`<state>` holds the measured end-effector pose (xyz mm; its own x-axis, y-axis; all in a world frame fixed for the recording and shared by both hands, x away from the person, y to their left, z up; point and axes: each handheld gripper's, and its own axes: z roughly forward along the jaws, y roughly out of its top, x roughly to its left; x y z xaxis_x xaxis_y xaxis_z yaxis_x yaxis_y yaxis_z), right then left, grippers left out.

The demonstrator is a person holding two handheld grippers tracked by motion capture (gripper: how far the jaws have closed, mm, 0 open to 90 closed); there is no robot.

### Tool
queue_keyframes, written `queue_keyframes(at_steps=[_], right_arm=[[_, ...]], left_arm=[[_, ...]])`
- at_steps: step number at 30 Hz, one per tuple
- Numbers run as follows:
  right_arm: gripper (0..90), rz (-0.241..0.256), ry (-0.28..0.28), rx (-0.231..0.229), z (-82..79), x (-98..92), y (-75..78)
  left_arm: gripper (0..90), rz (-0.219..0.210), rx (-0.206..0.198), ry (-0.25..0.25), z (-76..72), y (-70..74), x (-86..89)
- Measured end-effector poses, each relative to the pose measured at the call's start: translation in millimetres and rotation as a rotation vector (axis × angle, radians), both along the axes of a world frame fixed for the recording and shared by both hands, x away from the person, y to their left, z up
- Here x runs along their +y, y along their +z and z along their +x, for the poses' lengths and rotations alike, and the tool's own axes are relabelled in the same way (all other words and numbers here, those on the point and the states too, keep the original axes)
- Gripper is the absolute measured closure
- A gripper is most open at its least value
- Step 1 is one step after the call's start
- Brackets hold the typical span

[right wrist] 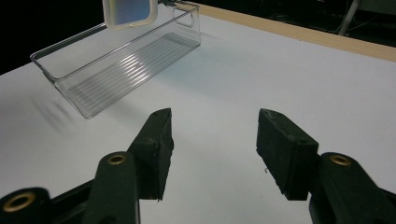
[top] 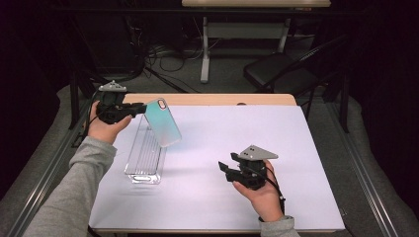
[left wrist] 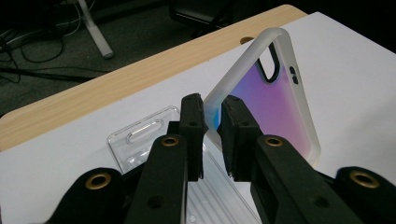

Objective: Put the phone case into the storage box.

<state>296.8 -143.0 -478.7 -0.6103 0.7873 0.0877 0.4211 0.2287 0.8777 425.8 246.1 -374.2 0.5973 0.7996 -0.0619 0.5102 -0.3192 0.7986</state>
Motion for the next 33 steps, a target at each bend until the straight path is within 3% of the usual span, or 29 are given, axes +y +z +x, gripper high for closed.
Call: queue_keyframes(at_steps=[15, 21, 25, 33], right_arm=[[45.8, -0.003, -0.012, 0.001, 1.8, -4.4, -2.3], [45.8, 0.002, -0.020, 0.010, 2.3, -6.2, -3.7], [45.8, 0.001, -0.025, 0.013, 2.5, -7.8, -4.4], [44.7, 0.009, -0.037, 0.027, 3.2, -13.0, -6.2]], left_arm=[[80.0, 0.052, -0.010, 0.049, 23.7, -6.5, 17.2], [80.0, 0.074, -0.043, 0.058, 29.3, -10.3, 19.8], [79.9, 0.107, -0.088, 0.065, 32.9, -13.4, 20.8], [79.9, 0.117, -0.123, 0.065, 40.2, -17.7, 19.9]])
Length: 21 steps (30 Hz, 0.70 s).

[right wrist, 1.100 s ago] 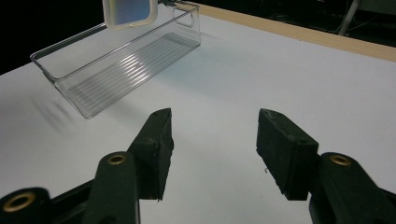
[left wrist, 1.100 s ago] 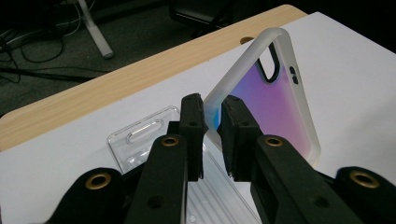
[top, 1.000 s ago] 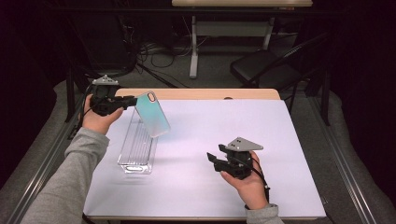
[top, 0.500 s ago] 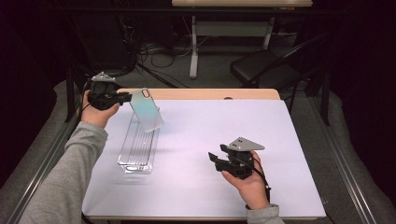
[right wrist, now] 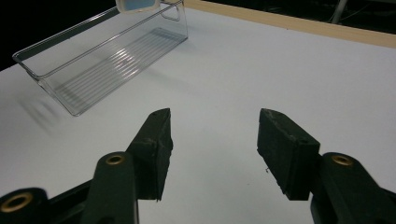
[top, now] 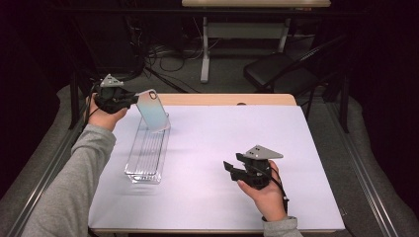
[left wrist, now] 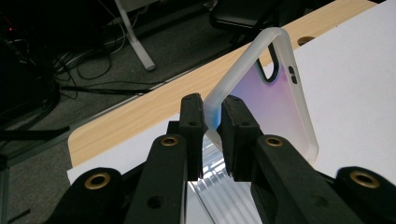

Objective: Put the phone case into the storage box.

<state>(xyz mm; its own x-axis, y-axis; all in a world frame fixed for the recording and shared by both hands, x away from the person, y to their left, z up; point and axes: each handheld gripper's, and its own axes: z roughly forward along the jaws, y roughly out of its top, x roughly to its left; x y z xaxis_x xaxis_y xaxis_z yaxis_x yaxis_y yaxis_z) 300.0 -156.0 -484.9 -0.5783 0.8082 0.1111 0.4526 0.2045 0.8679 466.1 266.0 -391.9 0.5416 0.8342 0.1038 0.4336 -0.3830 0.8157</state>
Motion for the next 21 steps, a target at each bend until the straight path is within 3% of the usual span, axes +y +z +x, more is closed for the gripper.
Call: queue_keyframes(at_steps=[8, 18, 21], right_arm=[[37.6, -0.004, -0.006, -0.015, -0.6, -3.4, -2.8], [29.0, -0.011, -0.014, -0.031, -2.3, -7.9, -5.4], [25.1, -0.062, -0.007, -0.047, -3.6, -7.7, -8.1]], left_arm=[[79.9, 0.038, -0.011, -0.001, 5.2, -4.5, -0.6], [79.9, 0.080, -0.073, -0.004, 9.5, -6.8, 0.4], [79.8, 0.090, -0.083, -0.003, 11.4, -8.1, 0.3]])
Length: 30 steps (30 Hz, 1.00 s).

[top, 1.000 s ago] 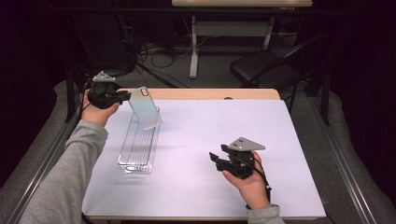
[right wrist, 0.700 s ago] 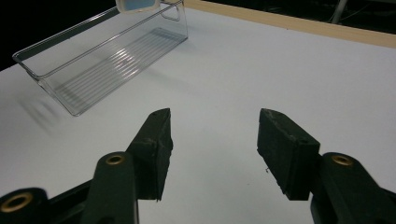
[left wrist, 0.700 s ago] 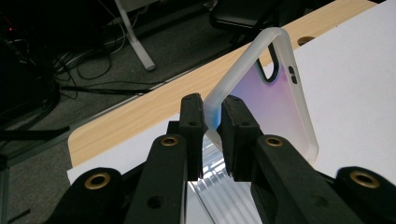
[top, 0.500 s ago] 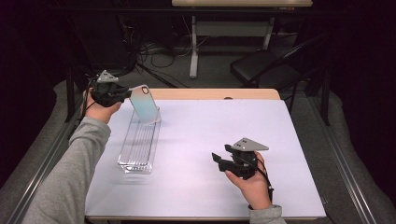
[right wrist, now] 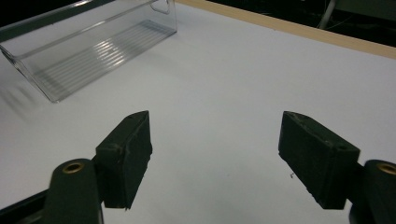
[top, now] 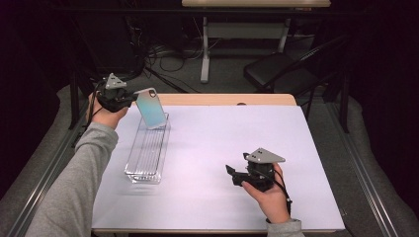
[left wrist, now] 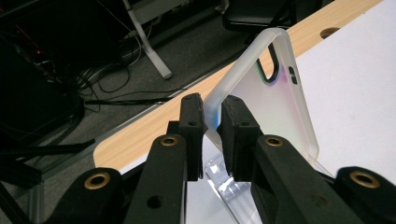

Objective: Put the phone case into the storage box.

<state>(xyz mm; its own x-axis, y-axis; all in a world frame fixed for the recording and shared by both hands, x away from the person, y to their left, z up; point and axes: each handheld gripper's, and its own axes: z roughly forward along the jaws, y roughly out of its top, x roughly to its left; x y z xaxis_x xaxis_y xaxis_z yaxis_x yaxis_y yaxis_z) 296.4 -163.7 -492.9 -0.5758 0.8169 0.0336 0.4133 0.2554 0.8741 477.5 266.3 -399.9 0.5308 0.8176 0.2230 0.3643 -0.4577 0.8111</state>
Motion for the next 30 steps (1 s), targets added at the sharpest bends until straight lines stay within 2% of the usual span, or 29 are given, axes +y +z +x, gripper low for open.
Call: queue_keyframes(at_steps=[5, 9, 14, 17, 30], right_arm=[[19.7, -0.004, 0.018, 0.000, -1.7, -0.5, -3.4], [17.1, 0.012, 0.021, 0.004, -2.1, -2.1, -3.3], [15.5, 0.031, 0.010, 0.011, -2.4, -5.7, -3.2], [14.6, 0.033, 0.004, 0.010, -2.5, -7.8, -3.8], [5.9, 0.044, -0.016, 0.031, -2.2, -11.4, -8.0]], left_arm=[[79.8, 0.028, -0.014, 0.008, 4.0, -3.5, -0.3], [79.9, 0.057, -0.026, 0.009, 7.4, -6.6, -1.1], [79.8, 0.086, -0.039, 0.001, 10.9, -10.5, -2.1], [79.8, 0.120, -0.053, -0.007, 13.1, -13.1, -3.8], [79.8, 0.166, -0.082, -0.030, 20.0, -21.4, -5.6]])
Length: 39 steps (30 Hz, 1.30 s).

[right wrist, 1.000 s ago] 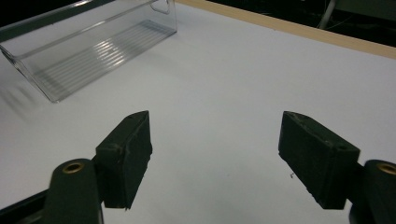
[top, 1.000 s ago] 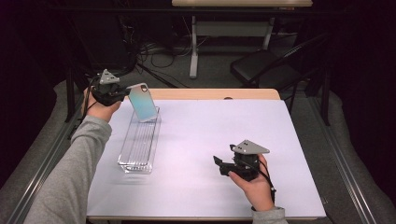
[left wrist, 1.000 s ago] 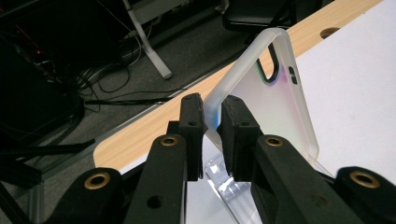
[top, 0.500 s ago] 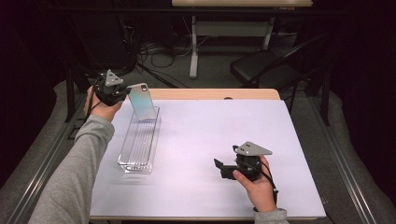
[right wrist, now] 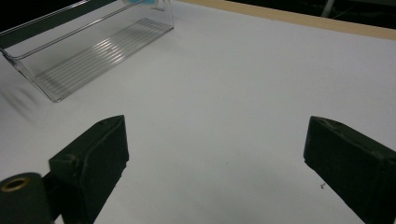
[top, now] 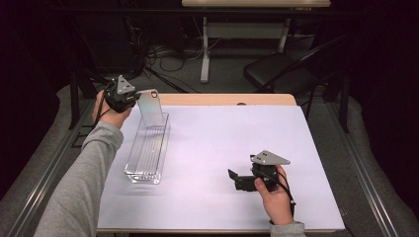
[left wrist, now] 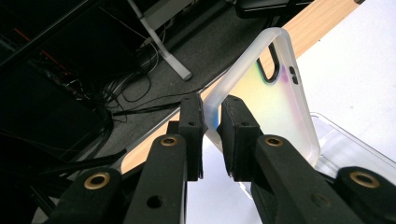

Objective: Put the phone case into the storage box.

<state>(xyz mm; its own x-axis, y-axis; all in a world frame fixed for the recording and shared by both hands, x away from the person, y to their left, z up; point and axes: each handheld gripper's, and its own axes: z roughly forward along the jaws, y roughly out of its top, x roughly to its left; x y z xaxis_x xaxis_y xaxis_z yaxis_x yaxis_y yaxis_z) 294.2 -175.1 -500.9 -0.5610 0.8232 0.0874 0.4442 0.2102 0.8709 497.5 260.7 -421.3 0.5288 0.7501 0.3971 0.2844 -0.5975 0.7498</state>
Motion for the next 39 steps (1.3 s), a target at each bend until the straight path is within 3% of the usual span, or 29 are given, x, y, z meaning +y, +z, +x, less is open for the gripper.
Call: queue_keyframes(at_steps=[17, 39], right_arm=[[1.4, 0.000, 0.008, 0.011, 0.7, 1.7, -3.3], [1.4, -0.004, 0.009, 0.025, 2.5, 2.1, -8.1]], left_arm=[[79.7, 0.030, -0.023, -0.052, 3.1, -18.2, 0.3], [79.9, 0.092, -0.067, -0.128, 7.6, -27.9, -9.7]])
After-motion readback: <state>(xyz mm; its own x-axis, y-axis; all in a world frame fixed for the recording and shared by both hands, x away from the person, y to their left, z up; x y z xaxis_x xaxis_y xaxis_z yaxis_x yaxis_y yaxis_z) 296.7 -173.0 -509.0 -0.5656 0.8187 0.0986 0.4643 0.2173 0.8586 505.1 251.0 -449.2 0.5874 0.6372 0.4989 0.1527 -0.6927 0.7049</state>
